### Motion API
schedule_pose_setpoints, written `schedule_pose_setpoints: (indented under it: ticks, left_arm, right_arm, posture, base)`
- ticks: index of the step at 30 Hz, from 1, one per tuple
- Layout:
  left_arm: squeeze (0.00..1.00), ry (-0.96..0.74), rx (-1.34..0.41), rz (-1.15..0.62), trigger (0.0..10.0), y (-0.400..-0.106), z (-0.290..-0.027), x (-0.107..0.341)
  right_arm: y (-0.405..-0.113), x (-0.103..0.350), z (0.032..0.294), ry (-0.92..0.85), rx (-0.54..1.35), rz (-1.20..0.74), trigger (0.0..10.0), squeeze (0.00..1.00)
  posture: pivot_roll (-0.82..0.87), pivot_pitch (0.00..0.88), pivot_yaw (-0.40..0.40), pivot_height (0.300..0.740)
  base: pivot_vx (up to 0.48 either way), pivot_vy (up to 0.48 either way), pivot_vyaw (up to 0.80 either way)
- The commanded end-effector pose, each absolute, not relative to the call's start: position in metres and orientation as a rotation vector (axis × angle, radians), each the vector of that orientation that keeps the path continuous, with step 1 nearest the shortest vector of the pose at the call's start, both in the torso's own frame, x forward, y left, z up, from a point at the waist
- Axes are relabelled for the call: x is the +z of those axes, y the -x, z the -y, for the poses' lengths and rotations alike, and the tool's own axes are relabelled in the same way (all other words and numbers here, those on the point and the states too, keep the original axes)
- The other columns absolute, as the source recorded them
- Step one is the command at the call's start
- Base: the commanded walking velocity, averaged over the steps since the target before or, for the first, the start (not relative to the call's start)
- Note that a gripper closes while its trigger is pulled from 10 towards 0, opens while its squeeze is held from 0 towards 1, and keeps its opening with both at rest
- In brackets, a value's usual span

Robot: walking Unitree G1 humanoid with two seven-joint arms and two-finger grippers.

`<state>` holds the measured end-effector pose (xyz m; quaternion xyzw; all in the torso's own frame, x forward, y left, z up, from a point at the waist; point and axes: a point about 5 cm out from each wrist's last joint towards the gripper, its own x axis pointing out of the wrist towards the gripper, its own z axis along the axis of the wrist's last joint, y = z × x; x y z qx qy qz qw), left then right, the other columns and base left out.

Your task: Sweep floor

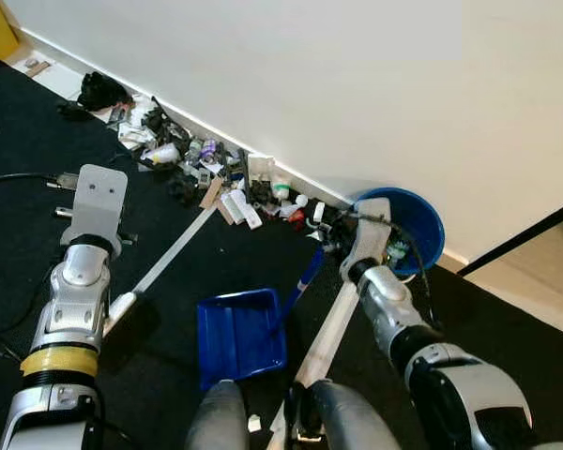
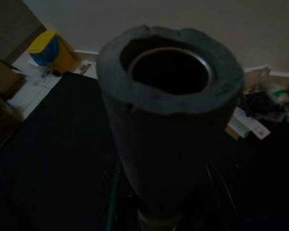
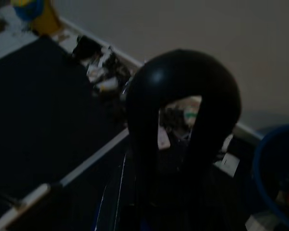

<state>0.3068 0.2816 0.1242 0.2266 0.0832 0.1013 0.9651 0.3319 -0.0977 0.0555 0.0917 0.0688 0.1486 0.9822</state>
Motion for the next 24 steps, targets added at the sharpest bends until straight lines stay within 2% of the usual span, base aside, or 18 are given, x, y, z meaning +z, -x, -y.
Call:
schedule_pose_setpoints:
  ticks: [1,2,3,4,5,6,8,10,20,23,24]
  left_arm:
    - [0.00,-0.439,0.178,-0.174,10.0,-0.309,-0.273,0.121]
    - [0.00,-0.367,0.180,-0.178,10.0,-0.312,-0.268,0.121]
    - [0.00,-0.258,0.201,-0.177,10.0,-0.315,-0.265,0.121]
    - [0.00,-0.258,0.201,-0.177,10.0,-0.315,-0.265,0.121]
    - [0.00,-0.153,0.212,-0.176,10.0,-0.318,-0.261,0.121]
    - [0.00,-0.153,0.212,-0.176,10.0,-0.318,-0.261,0.121]
    - [0.00,-0.030,0.198,-0.192,10.0,-0.320,-0.252,0.117]
    - [0.00,-0.007,0.185,-0.201,10.0,-0.320,-0.248,0.115]
    - [0.00,-0.081,0.178,-0.320,10.0,-0.323,-0.245,0.106]
    - [0.00,-0.080,0.168,-0.313,10.0,-0.324,-0.247,0.110]
    - [0.00,-0.158,0.112,-0.211,10.0,-0.331,-0.247,0.130]
  right_arm:
    - [-0.336,0.062,0.111,-0.205,0.243,-0.086,0.0,0.00]
    - [-0.337,0.064,0.121,-0.203,0.211,-0.069,0.0,0.00]
    - [-0.337,0.065,0.130,-0.191,0.185,-0.056,0.9,0.00]
    - [-0.337,0.065,0.130,-0.191,0.185,-0.056,0.9,0.00]
    - [-0.336,0.065,0.139,-0.171,0.161,-0.043,10.0,0.00]
    - [-0.336,0.065,0.139,-0.171,0.161,-0.043,10.0,0.00]
    - [-0.329,0.059,0.154,-0.140,0.114,-0.035,10.0,0.00]
    - [-0.326,0.056,0.159,-0.133,0.096,-0.037,10.0,0.00]
    - [-0.311,0.041,0.177,-0.115,0.002,-0.071,10.0,0.00]
    - [-0.311,0.041,0.180,-0.121,-0.021,-0.074,10.0,0.00]
    - [-0.310,0.042,0.190,-0.146,-0.074,-0.068,10.0,0.00]
  posture:
    - [0.23,0.061,-0.127,0.740]
    - [0.23,0.050,-0.125,0.740]
    - [0.22,0.042,-0.122,0.740]
    - [0.22,0.042,-0.122,0.740]
    - [0.21,0.034,-0.109,0.740]
    - [0.21,0.034,-0.109,0.740]
    - [0.20,0.025,-0.096,0.740]
    - [0.20,0.025,-0.096,0.740]
    - [0.16,0.027,-0.060,0.740]
    - [0.16,0.026,-0.059,0.740]
    - [0.15,0.031,-0.066,0.740]
  base:
    - [0.000,0.000,0.00]
    - [0.000,0.000,0.00]
    - [0.000,0.000,0.00]
    - [0.000,0.000,0.00]
    - [0.000,0.000,0.00]
    - [0.000,0.000,0.00]
    - [0.000,0.000,0.00]
    - [0.000,0.000,0.00]
    - [0.000,0.000,0.00]
    - [0.000,0.000,0.00]
    - [0.000,0.000,0.00]
